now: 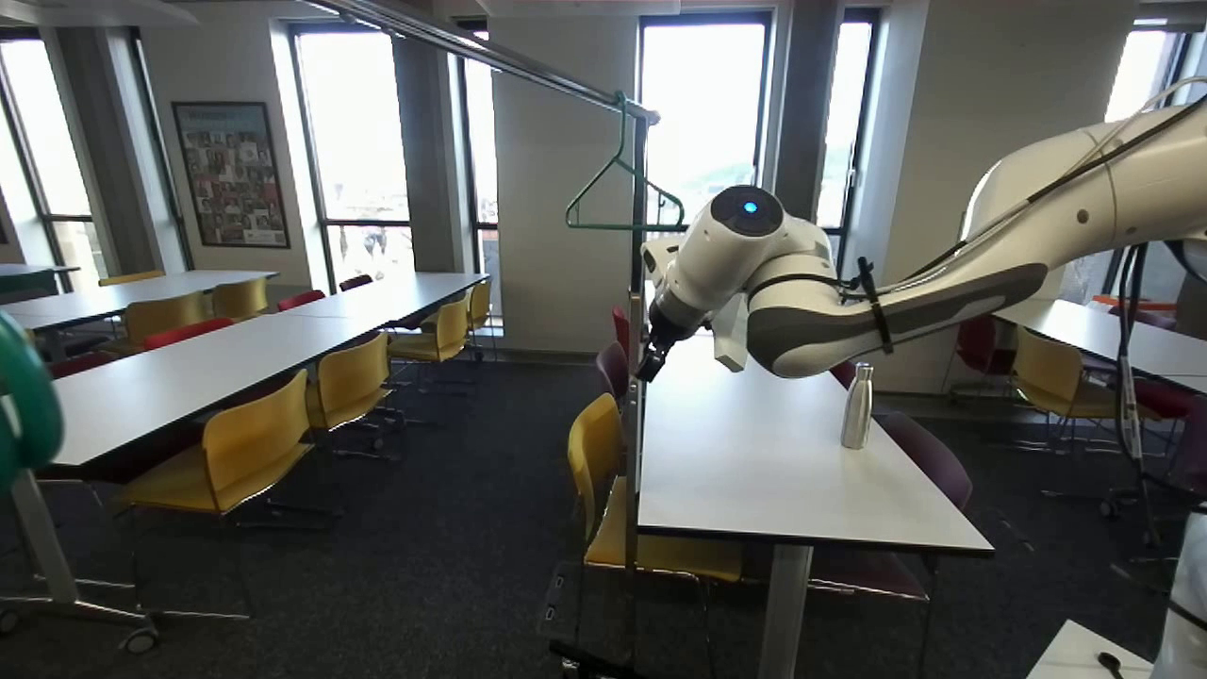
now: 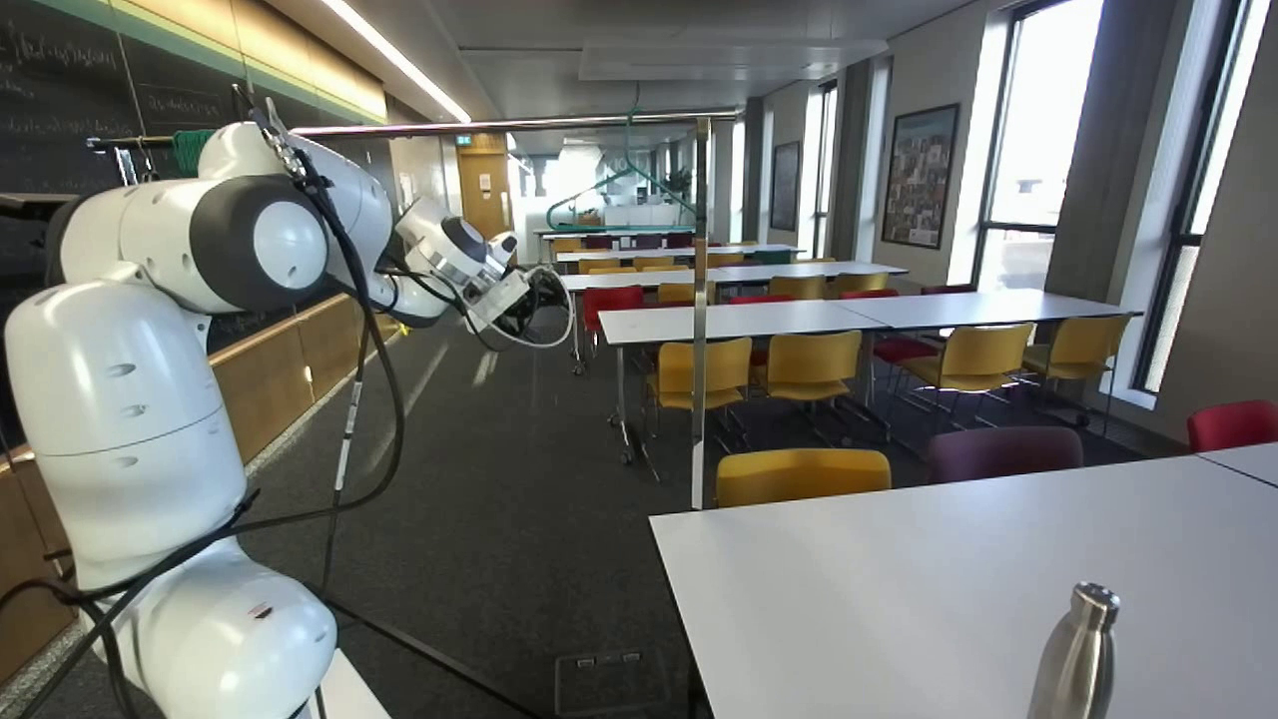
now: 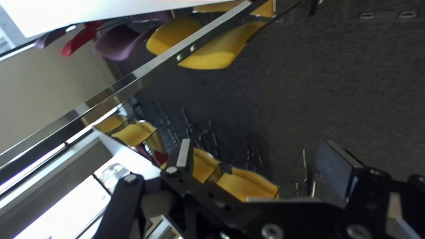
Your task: Put the hanger on the metal rod
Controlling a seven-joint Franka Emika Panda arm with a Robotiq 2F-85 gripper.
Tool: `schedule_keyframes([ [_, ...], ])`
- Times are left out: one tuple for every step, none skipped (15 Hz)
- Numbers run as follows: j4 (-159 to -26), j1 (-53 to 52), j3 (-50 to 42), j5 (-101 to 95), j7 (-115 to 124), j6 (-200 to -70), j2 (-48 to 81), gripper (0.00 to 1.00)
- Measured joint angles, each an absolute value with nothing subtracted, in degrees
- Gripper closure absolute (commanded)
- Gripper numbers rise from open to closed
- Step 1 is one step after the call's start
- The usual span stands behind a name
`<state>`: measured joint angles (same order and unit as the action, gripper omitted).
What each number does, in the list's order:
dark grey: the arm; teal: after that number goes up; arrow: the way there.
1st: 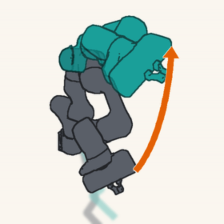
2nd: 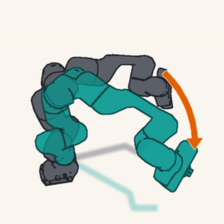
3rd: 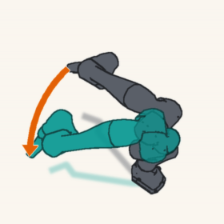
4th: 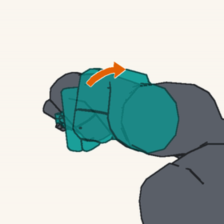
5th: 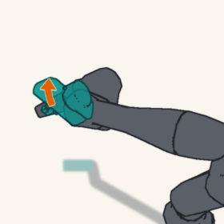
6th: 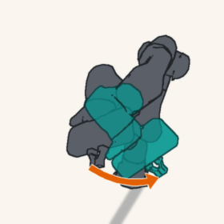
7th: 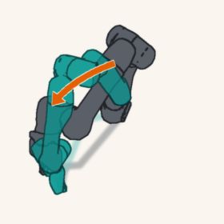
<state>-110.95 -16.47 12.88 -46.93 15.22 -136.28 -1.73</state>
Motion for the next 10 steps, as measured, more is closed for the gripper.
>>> schedule_keyframes([
  [-111.3,-16.5,12.9,-41.8,12.0,-135.4,-1.7,0.0],
  [-111.6,-16.4,12.9,-36.9,8.9,-134.5,-1.7,0.0],
  [-111.6,-16.4,12.9,-32.1,5.6,-133.1,-1.7,0.0],
  [-111.6,-16.4,12.8,-28.0,2.7,-131.6,-1.8,0.0],
  [-111.6,-16.3,12.8,-24.3,-0.1,-130.1,-1.9,0.0],
  [-111.5,-16.2,12.6,-21.2,-2.5,-128.4,-2.1,0.0],
  [-111.5,-16.1,12.5,-18.3,-4.8,-126.3,-2.3,0.0],
  [-111.3,-16.0,12.3,-15.9,-6.9,-123.7,-2.5,0.0],
  [-111.1,-15.7,12.2,-14.2,-8.5,-120.9,-2.6,0.0],
  [-110.9,-15.4,12.0,-13.2,-9.8,-117.8,-2.7,0.0],
])
